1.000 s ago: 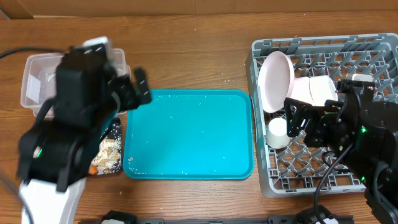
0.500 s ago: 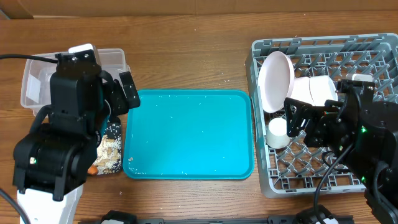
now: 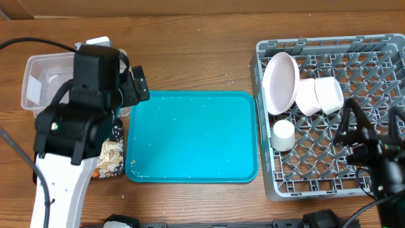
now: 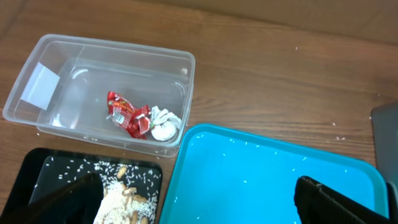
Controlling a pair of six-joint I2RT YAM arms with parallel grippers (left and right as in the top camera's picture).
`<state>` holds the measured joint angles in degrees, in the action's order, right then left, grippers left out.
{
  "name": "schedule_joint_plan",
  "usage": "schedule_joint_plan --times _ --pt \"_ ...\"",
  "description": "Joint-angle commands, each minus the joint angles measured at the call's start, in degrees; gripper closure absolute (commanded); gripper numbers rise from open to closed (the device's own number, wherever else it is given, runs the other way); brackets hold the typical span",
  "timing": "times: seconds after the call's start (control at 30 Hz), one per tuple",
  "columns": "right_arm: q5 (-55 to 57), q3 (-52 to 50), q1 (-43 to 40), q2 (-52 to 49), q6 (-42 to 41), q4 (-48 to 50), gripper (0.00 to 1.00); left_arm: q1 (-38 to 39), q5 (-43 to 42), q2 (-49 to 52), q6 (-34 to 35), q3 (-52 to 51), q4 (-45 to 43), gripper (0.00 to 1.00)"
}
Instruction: Sort waste into correct bins and load items into the dishwasher
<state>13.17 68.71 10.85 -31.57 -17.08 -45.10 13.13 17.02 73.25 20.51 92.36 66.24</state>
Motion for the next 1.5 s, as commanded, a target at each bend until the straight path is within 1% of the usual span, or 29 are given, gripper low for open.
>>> schedule_joint_plan --times 0.0,0.2,0.4,0.67,0.97,1.1,1.2,1.47 --pt "1.9 -10.9 -2.0 6.1 1.5 5.1 0.0 0.0 1.2 2.3 -1.2 0.8 0.0 0.0" --pt "-6.0 -29.5 -2.1 19.8 9.5 15.8 0.0 0.0 1.2 6.4 -1.2 0.8 0.0 0.0" --pt "-5.7 -44.4 -2.2 30.5 9.7 20.3 0.0 0.0 1.2 10.6 -1.2 0.8 0.0 0.0" --pt "-6.6 -58.6 -2.3 31.4 9.6 33.2 0.0 0.0 1.2 16.5 -1.2 0.8 0.0 0.0" --pt "-6.8 -68.2 -2.3 31.4 9.6 46.8 0.0 0.0 1.2 22.6 -1.2 0.8 -0.1 0.0" --pt "-6.8 -68.3 -2.3 31.4 9.7 44.5 0.0 0.0 1.2 25.0 -1.2 0.7 -0.1 0.0" --pt "-6.8 -68.3 -2.3 31.4 9.7 40.8 0.0 0.0 1.2 26.6 -1.2 0.8 -0.1 0.0" --pt "-6.8 -68.2 -2.3 31.2 9.7 41.0 0.0 0.0 1.1 29.4 -1.2 0.7 -0.1 0.0"
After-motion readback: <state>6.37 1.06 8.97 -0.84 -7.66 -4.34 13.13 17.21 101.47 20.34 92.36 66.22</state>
